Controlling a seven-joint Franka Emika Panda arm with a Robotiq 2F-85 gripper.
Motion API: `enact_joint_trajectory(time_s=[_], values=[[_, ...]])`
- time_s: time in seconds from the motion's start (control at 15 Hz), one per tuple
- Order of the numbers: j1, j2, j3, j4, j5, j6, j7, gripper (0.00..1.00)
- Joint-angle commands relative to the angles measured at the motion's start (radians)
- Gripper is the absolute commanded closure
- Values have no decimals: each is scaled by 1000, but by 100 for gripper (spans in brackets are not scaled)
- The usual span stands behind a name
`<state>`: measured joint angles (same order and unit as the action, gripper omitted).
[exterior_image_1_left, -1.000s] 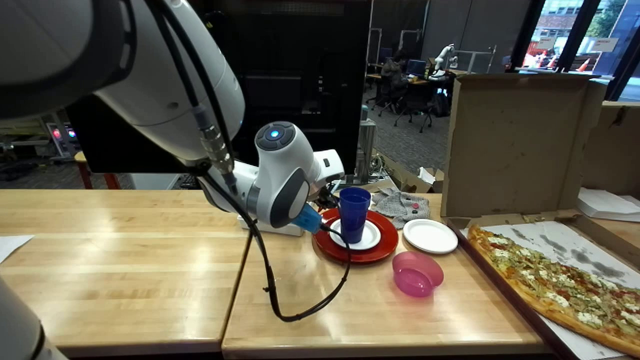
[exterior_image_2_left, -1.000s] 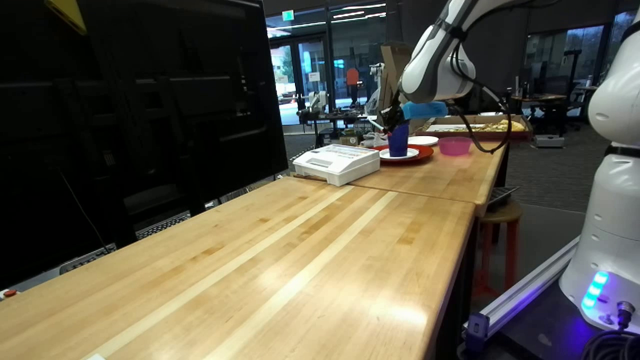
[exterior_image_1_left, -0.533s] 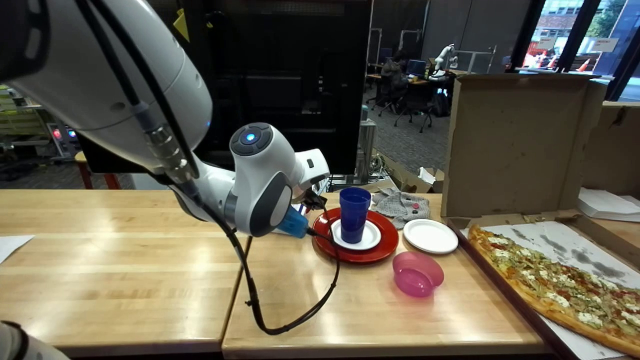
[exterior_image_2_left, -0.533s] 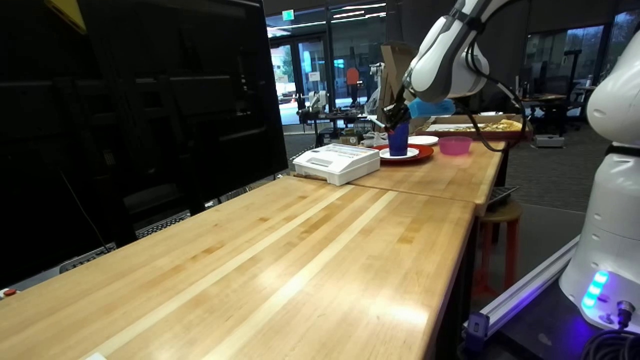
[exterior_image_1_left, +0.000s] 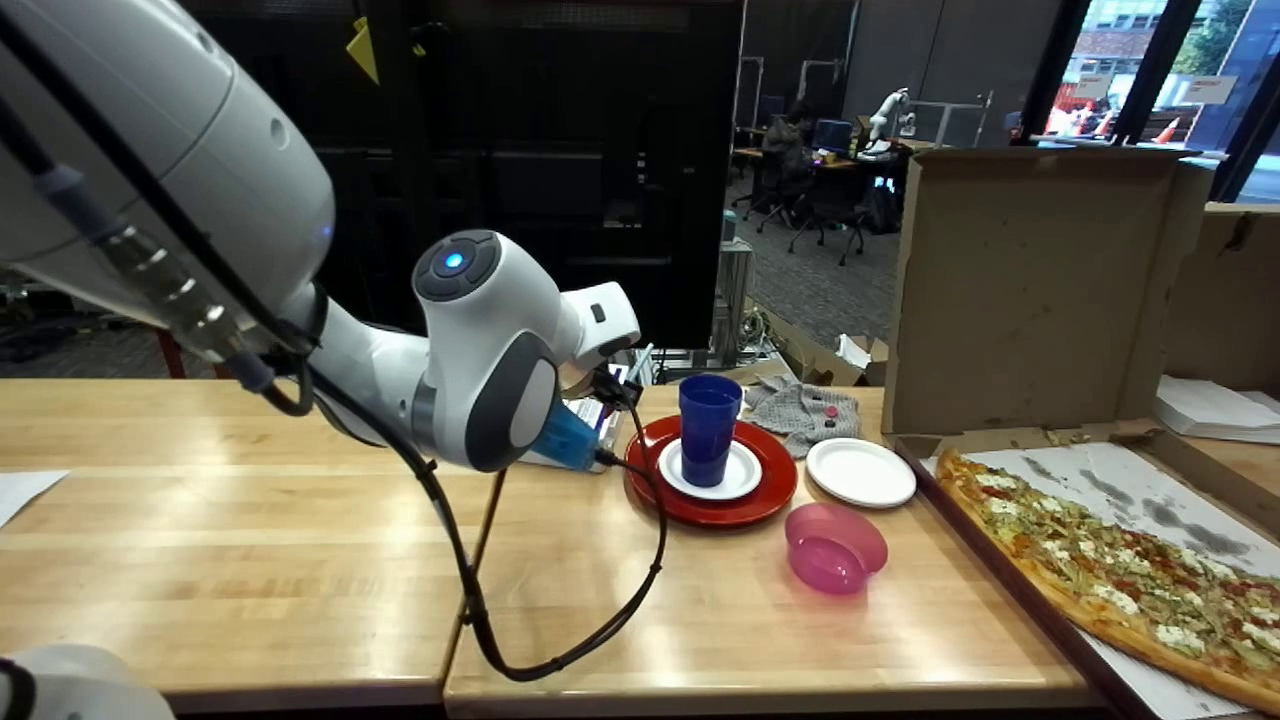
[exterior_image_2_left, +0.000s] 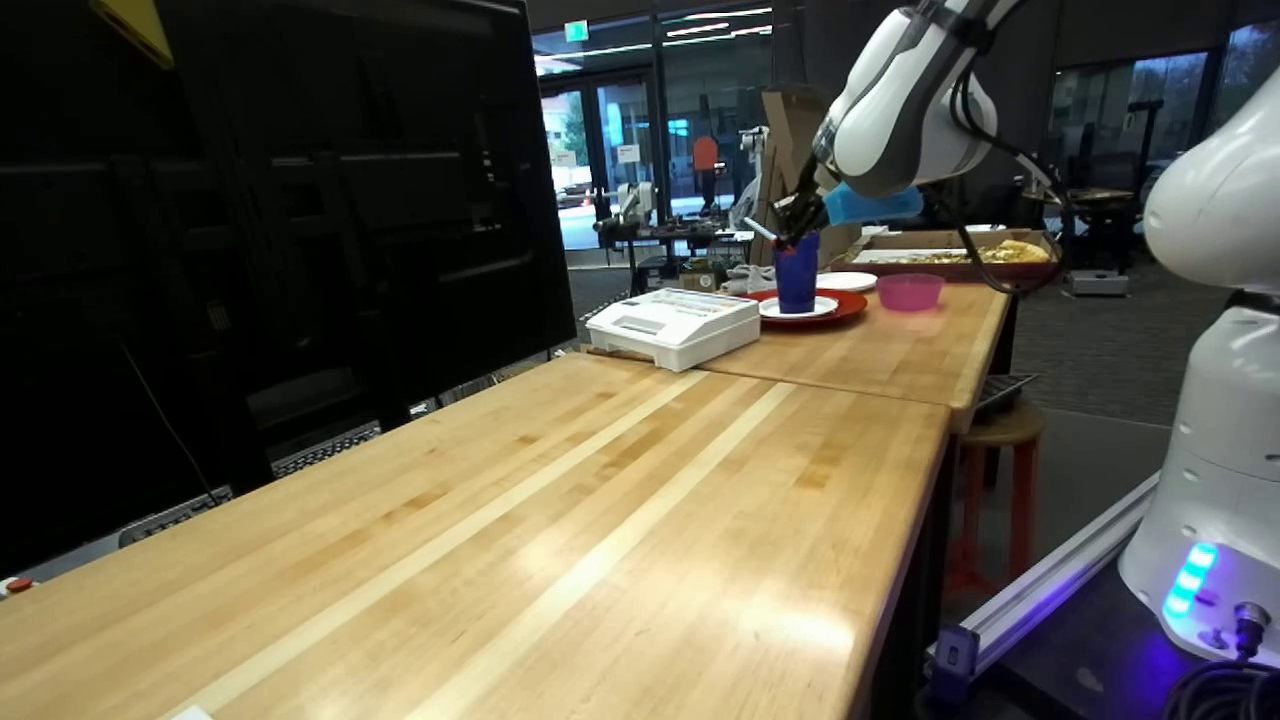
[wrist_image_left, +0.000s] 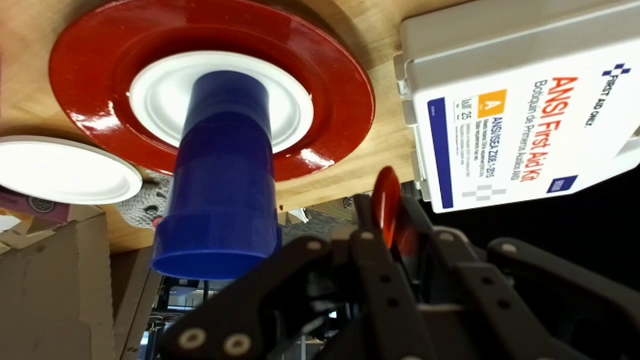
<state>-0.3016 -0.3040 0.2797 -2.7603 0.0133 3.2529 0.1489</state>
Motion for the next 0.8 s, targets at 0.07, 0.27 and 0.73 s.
enact_joint_trajectory(time_s=[0.07,0.27,0.73], values=[[-52,-82,86,-17,26,-28,60,96],[-75,-103,109,-2,45,-35,95,96],[-155,-130,108,46,72,-100,128,96]])
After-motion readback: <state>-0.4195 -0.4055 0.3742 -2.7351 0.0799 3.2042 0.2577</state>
